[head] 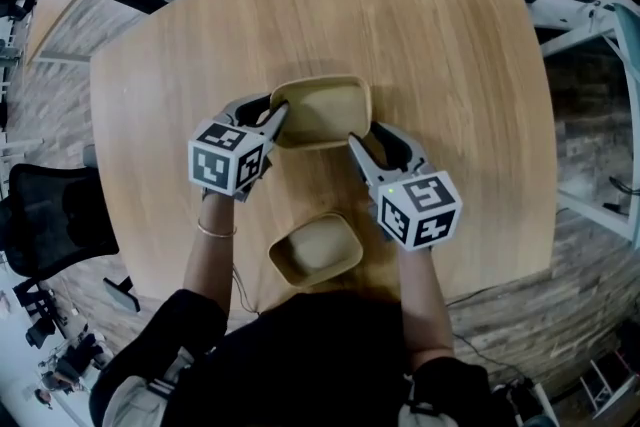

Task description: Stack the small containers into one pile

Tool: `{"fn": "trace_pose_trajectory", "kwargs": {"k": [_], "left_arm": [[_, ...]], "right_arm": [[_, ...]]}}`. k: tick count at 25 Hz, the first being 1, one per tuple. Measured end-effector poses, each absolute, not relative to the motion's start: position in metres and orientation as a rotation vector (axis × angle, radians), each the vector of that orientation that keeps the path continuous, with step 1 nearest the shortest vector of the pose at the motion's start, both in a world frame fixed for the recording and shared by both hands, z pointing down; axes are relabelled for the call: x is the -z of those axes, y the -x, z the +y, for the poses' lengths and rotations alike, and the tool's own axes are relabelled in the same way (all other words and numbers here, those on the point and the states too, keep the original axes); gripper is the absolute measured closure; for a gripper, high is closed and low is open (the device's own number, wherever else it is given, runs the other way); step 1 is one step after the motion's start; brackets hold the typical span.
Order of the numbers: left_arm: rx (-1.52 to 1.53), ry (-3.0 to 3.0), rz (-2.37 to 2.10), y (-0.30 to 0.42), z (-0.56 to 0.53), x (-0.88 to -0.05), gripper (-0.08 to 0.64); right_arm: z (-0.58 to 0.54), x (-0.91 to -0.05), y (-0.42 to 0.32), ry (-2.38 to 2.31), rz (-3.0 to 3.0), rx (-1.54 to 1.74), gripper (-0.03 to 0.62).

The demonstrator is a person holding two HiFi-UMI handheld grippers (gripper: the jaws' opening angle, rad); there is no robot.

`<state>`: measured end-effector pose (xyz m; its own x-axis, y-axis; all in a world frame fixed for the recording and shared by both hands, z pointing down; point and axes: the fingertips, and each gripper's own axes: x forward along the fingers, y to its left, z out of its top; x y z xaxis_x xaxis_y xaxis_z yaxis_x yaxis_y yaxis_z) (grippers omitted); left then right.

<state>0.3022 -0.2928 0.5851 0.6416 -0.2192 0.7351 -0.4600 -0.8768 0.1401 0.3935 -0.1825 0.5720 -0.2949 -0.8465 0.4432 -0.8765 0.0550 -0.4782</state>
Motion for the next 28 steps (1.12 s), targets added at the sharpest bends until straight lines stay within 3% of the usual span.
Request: {"fn": "trace_pose_trajectory", "kwargs": {"k": [28], "left_arm": [[-0.959,-2.611,-0.618,-0.255,-0.247,-0.519,0.463]], "right_arm": [[-0.142,-0.509,-0.353,-1.846,-2.31,-0.951,0.433]]}}
